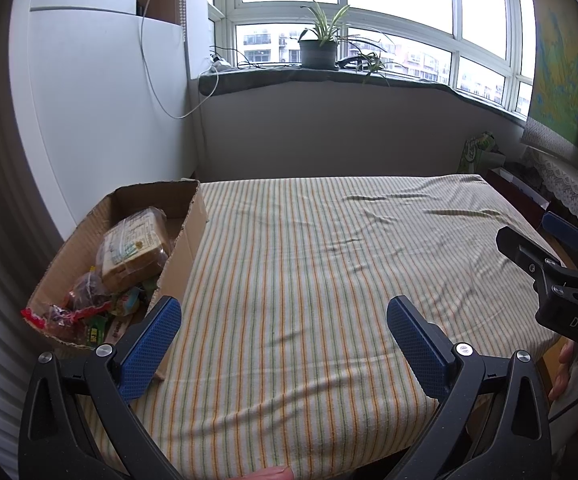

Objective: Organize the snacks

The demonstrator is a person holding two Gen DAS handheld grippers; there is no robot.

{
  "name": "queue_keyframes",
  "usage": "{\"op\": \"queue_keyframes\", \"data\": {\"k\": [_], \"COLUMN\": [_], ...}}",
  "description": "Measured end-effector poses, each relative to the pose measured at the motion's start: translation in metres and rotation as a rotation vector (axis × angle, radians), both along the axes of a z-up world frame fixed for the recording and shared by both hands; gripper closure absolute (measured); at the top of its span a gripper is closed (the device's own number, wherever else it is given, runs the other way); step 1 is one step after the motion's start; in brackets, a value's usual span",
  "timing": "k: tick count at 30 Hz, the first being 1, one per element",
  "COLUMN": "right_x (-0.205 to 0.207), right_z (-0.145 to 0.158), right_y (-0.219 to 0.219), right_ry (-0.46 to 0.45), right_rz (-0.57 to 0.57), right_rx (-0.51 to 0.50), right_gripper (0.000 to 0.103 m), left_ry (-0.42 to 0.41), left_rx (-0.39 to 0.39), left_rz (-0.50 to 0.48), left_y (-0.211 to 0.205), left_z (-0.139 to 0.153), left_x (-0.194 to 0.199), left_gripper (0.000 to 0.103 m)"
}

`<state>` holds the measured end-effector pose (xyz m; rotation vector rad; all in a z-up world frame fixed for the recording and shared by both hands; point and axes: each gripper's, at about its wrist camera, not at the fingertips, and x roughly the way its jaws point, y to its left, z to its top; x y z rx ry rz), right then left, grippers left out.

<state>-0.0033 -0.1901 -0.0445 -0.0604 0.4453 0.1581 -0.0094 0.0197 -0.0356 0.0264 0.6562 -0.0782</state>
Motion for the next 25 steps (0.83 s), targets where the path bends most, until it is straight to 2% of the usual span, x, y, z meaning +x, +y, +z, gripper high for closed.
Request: {"op": "queue_keyframes", "data": {"k": [17,21,25], "right_x": [-0.0009,-0.0021,-0.0010], "right_z": [-0.0036,-0.0058,-0.0047], "right_y": [-0.0007,-0.0004,-0.0003], "right_ry": [0.006,0.008,0.007], "right_rz": [0.000,0.000,-0.001], "right_rx": [0.000,0.000,0.000], "right_gripper": [0.000,0.000,0.000], "left_ry": [0.008,-0.015,-0.009], "left_rx": [-0.022,0.013,0.002], "left_rz": [-0.012,0.031,0.036], "left_y": [-0.0021,-0.0024,-0.0004], "left_z": [-0.0027,-0.0027,-0.0033], "left_x": [-0.0010,-0.0047,-0.0039], "left_gripper": [0.001,0.001,0.001]}}
